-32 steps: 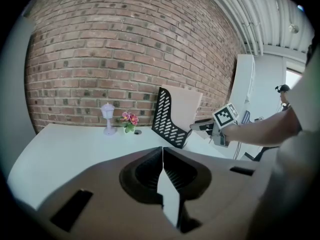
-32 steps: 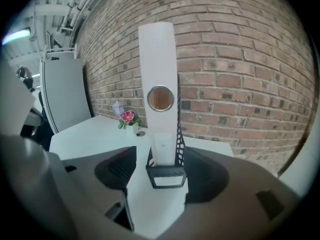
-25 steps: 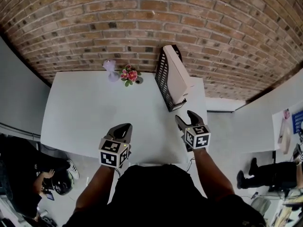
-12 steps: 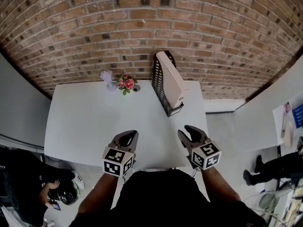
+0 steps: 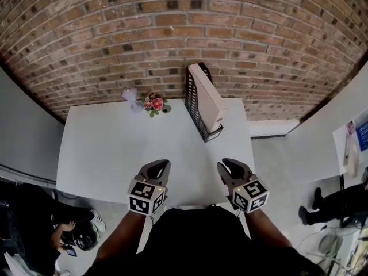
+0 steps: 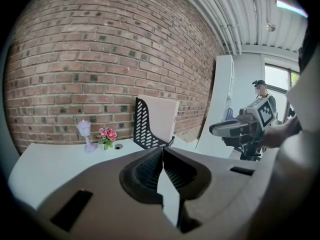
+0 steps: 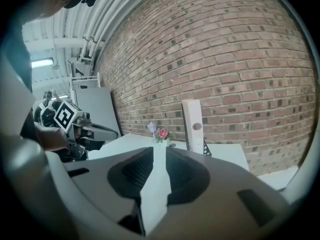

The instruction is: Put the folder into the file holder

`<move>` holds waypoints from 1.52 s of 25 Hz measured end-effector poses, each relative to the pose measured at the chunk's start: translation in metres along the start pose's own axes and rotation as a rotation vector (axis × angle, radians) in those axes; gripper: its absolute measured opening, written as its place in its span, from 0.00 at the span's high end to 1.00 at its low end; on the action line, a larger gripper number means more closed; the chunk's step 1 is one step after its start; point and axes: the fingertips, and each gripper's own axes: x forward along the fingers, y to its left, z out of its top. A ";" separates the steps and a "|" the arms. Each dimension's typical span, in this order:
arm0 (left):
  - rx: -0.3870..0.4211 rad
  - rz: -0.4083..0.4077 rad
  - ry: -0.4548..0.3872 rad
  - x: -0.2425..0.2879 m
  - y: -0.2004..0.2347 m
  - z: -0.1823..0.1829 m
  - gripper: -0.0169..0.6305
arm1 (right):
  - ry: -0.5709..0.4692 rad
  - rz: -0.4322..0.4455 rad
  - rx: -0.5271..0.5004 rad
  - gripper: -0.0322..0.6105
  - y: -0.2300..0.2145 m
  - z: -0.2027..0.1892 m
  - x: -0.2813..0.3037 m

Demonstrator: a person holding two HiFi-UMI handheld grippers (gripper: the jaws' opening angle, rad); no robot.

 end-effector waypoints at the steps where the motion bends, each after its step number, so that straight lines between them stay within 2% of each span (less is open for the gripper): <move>1: 0.004 -0.003 0.000 0.001 -0.001 0.001 0.96 | -0.006 -0.003 -0.001 0.83 0.000 0.001 -0.001; 4: 0.014 -0.008 0.000 0.001 -0.004 0.002 0.96 | -0.020 -0.013 0.012 0.94 -0.003 -0.002 -0.005; 8: 0.028 -0.015 -0.012 0.004 -0.005 0.008 0.96 | -0.024 -0.009 0.105 0.95 -0.010 -0.004 -0.006; 10: 0.028 -0.014 -0.016 0.004 -0.005 0.011 0.96 | -0.026 -0.014 0.118 0.95 -0.014 -0.003 -0.007; 21: 0.005 -0.007 -0.039 0.004 0.000 0.017 0.96 | -0.023 -0.028 0.078 0.95 -0.023 0.002 -0.002; 38: 0.002 0.009 -0.044 -0.002 0.005 0.019 0.96 | -0.014 0.005 0.065 0.95 -0.013 0.006 0.007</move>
